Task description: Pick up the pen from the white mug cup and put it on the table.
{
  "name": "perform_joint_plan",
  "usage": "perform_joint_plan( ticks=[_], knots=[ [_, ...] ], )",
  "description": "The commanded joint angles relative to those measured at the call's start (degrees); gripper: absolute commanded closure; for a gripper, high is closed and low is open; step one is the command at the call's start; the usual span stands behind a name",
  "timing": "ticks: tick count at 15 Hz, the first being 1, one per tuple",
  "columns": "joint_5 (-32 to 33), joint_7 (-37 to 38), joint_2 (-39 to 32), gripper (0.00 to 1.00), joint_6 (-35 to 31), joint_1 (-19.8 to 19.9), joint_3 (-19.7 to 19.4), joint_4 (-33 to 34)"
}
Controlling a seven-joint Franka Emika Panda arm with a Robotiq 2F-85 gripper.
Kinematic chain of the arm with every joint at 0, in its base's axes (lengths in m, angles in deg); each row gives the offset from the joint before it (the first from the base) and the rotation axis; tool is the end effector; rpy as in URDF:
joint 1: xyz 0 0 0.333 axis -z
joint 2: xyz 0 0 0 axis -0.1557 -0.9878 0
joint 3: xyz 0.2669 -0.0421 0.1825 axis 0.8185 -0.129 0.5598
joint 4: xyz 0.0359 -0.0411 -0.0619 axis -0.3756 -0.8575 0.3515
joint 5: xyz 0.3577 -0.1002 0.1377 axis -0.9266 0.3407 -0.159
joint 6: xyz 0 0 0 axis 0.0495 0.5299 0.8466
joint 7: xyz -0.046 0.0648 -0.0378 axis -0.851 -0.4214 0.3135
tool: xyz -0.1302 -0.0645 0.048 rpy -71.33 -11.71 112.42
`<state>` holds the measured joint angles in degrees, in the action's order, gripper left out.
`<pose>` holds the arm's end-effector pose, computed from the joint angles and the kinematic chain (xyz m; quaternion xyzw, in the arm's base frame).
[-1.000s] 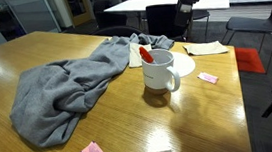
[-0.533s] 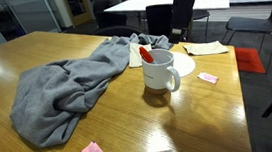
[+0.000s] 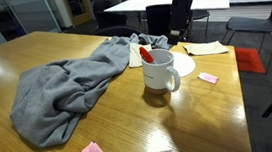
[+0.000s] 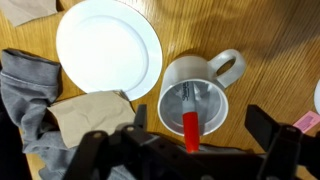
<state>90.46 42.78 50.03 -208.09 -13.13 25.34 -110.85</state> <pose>0.5249 0.0432 0.2515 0.9906 0.0868 0.0975 0.0403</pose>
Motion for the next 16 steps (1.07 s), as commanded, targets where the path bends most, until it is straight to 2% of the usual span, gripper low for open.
perform_joint_plan(
  ticks=[1,2,5,7,8,12,16],
  knots=[
    [-4.22,-4.58,-1.32,0.18,-1.34,1.18,1.00,0.71],
    [-5.48,-5.87,-1.66,0.27,-0.95,1.24,1.19,1.09],
    [-7.82,-8.41,-2.91,0.40,-1.04,1.18,1.56,2.10],
    [-8.75,-9.14,-3.88,0.43,-1.25,1.19,1.85,3.00],
    [-8.07,-8.07,-4.43,0.40,-1.38,1.00,1.63,3.61],
    [-8.04,-7.71,-7.07,0.41,-1.58,1.13,1.58,6.31],
    [-8.80,-8.20,-9.90,0.56,-1.23,1.56,1.88,9.13]
  ],
)
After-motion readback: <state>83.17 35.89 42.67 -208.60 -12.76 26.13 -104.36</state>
